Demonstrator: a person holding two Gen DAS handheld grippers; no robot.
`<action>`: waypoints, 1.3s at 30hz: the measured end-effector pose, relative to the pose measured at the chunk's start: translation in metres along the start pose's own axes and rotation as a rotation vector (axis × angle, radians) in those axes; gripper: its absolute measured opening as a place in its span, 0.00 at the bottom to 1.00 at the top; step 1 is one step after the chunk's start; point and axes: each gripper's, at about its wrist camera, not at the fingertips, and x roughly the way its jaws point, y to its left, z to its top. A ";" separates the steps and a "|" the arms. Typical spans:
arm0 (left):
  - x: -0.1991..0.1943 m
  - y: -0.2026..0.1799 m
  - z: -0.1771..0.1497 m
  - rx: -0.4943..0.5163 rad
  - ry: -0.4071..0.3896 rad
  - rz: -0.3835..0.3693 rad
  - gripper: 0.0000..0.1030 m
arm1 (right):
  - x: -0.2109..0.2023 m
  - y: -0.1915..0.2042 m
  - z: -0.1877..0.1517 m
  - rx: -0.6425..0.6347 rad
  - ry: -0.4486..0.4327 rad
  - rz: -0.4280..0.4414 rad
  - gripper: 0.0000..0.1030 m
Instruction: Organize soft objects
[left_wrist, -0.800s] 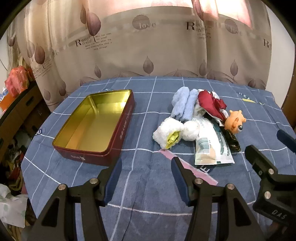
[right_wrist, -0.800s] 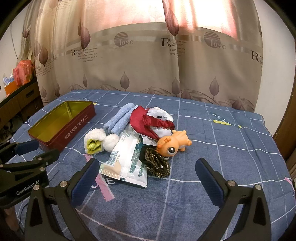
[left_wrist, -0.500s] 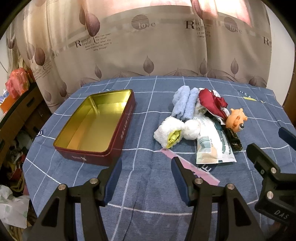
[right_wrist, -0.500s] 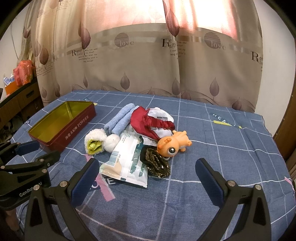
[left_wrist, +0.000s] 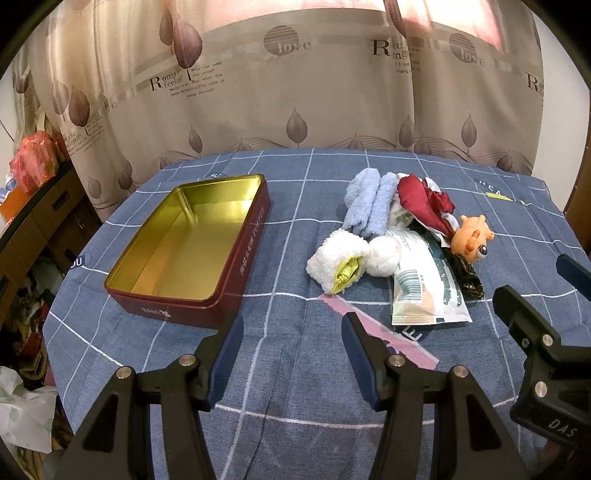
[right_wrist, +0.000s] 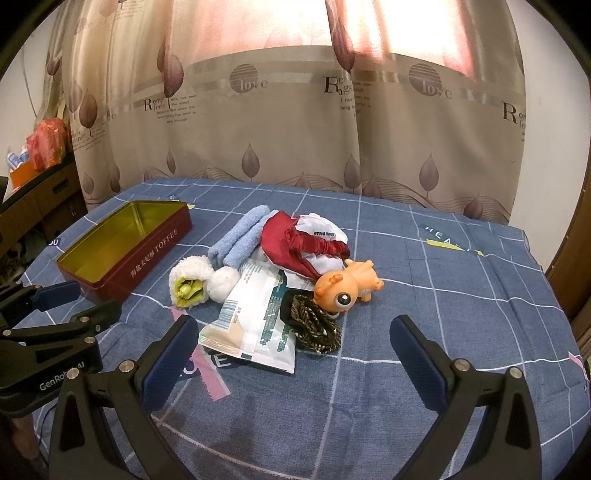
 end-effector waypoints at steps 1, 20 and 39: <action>0.000 0.000 0.000 -0.001 0.000 -0.001 0.55 | 0.000 0.000 0.000 0.000 0.000 0.000 1.00; 0.000 0.001 0.000 -0.001 0.002 0.003 0.55 | 0.000 0.000 -0.001 0.002 0.004 0.003 1.00; 0.004 0.001 -0.004 -0.005 0.016 -0.010 0.55 | 0.002 -0.001 -0.003 0.008 0.012 0.001 1.00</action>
